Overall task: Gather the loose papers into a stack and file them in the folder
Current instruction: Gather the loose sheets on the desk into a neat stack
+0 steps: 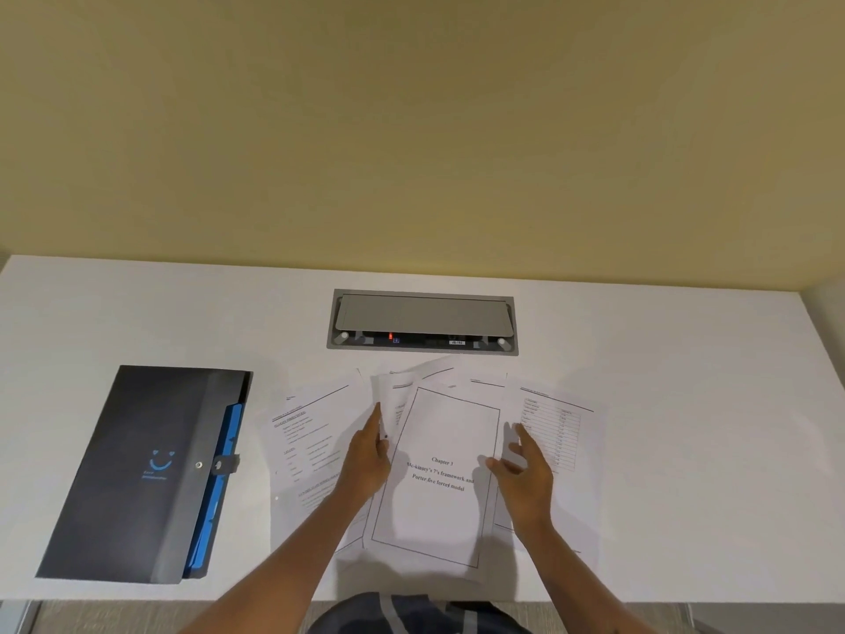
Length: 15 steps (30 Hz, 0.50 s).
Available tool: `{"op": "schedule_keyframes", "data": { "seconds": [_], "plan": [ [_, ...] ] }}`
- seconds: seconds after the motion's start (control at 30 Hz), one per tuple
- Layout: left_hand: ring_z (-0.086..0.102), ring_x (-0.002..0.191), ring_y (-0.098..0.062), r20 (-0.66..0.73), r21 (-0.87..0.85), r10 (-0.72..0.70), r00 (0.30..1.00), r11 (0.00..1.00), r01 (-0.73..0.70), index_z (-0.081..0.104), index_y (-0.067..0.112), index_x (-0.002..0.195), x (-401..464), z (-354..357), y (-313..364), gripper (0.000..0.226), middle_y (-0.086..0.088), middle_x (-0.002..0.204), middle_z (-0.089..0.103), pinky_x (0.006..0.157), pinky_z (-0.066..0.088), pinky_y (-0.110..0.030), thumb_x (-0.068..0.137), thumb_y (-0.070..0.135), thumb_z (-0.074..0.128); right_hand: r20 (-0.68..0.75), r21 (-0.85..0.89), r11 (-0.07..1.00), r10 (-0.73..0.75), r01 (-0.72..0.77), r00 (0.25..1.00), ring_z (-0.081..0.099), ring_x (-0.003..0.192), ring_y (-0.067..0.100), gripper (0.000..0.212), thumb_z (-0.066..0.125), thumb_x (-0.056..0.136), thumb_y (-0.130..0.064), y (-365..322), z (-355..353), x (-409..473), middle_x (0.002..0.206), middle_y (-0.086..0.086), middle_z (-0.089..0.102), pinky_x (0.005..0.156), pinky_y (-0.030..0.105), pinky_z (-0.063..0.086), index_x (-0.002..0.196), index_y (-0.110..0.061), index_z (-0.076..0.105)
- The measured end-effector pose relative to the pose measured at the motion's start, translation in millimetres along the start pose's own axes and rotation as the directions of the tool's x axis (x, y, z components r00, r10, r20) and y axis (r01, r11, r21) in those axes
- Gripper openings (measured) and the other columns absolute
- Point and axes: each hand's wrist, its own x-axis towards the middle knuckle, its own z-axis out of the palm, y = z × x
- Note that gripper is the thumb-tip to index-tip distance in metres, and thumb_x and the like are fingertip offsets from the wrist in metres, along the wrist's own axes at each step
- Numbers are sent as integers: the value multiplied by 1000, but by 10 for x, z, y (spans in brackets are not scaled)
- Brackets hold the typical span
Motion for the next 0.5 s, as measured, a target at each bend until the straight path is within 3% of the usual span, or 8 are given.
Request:
{"op": "schedule_keyframes", "data": {
  "seconds": [0.07, 0.17, 0.3, 0.4, 0.5],
  "plan": [
    [55, 132, -27, 20, -16, -18, 1000, 1000, 18, 24, 19, 160, -17, 25, 16, 59, -11, 149, 53, 104, 40, -26, 104, 9, 41, 14, 64, 998, 5, -6, 1000, 68, 98, -9, 81, 90, 80, -3, -16, 51, -15, 128, 5, 65, 67, 5, 56, 151, -22, 55],
    [42, 146, -27, 32, -39, -51, 998, 998, 52, 23, 16, 160, -38, 65, 7, 57, -8, 160, 40, 115, 32, -30, 106, 18, 40, 30, 173, 985, 13, -18, 999, 68, 114, 11, 75, 89, 79, 2, -63, 114, -26, 129, 7, 69, 74, 7, 59, 146, -13, 59],
    [42, 145, -26, 12, -86, -118, 993, 989, 118, 29, 14, 157, -43, 67, 1, 53, -8, 159, 41, 115, 33, -34, 106, 19, 40, 81, 345, 934, 67, -90, 995, 64, 92, 19, 55, 81, 78, 19, -167, 185, 25, 106, 7, 71, 94, 31, 61, 125, -7, 71],
    [54, 120, -22, -18, -114, -139, 990, 984, 136, 40, 14, 149, -37, 50, 26, 46, -9, 143, 54, 99, 39, -31, 104, 20, 43, 102, 258, 962, 63, -88, 993, 61, 87, 20, 45, 75, 81, 23, -253, 235, 90, 90, 5, 66, 81, 20, 59, 115, -6, 74],
    [62, 110, -31, -26, -173, -191, 981, 968, 184, 47, 14, 137, -12, 43, 34, 36, -7, 123, 60, 91, 51, -45, 101, 22, 47, 84, 154, 988, 20, -33, 996, 64, 87, 24, 40, 74, 82, 22, -377, 274, 202, 90, 10, 68, 85, 30, 60, 115, -1, 74]
  ]
}}
